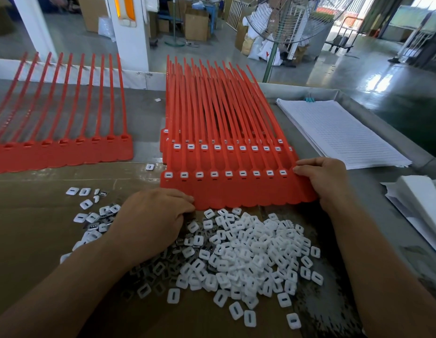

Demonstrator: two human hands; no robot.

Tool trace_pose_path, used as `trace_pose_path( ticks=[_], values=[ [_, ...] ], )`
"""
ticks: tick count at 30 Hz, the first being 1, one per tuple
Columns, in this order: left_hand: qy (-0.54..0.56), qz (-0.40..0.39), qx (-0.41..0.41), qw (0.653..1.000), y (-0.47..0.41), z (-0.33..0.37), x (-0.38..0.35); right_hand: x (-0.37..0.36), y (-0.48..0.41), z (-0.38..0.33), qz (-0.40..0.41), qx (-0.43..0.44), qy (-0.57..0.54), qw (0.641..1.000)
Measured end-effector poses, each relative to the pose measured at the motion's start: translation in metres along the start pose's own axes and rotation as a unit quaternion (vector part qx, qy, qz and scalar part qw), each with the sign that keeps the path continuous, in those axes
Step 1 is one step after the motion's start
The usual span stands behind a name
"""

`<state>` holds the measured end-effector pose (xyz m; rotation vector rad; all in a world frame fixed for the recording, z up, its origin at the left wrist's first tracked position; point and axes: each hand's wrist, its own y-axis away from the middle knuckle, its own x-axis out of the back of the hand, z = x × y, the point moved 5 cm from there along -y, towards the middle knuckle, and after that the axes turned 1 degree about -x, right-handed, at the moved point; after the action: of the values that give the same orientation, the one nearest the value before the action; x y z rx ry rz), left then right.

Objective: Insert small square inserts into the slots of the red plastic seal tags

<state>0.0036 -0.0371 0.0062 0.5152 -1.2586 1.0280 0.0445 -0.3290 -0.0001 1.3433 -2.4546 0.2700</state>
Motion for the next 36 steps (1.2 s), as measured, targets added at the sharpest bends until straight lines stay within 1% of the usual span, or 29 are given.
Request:
trace_pose_path(
  ticks=[12, 19, 25, 31, 33, 36],
  values=[
    [0.013, 0.001, 0.006, 1.0, 0.0003, -0.0014, -0.0012, -0.0006, -0.0019, 0.0, -0.004, -0.013, -0.009, 1.0],
    [0.019, 0.002, 0.005, 1.0, 0.0001, -0.0019, -0.0002, -0.0009, -0.0047, 0.0007, 0.002, -0.005, 0.0, 1.0],
    [0.022, 0.017, -0.004, 1.0, 0.0009, 0.0013, 0.0034, -0.0026, -0.0066, 0.0009, 0.007, 0.0, 0.021, 1.0],
    [0.014, 0.029, -0.018, 0.999, 0.001, 0.0039, 0.0043, -0.0017, -0.0061, 0.0016, 0.009, 0.009, 0.016, 1.0],
    [0.003, 0.029, -0.03, 0.999, 0.0008, 0.0048, 0.0049, -0.0006, -0.005, 0.001, 0.005, 0.019, 0.017, 1.0],
    [-0.019, 0.053, -0.046, 0.997, -0.0001, 0.0063, 0.0056, 0.0006, -0.0045, -0.0002, -0.001, 0.03, 0.006, 1.0]
  ],
)
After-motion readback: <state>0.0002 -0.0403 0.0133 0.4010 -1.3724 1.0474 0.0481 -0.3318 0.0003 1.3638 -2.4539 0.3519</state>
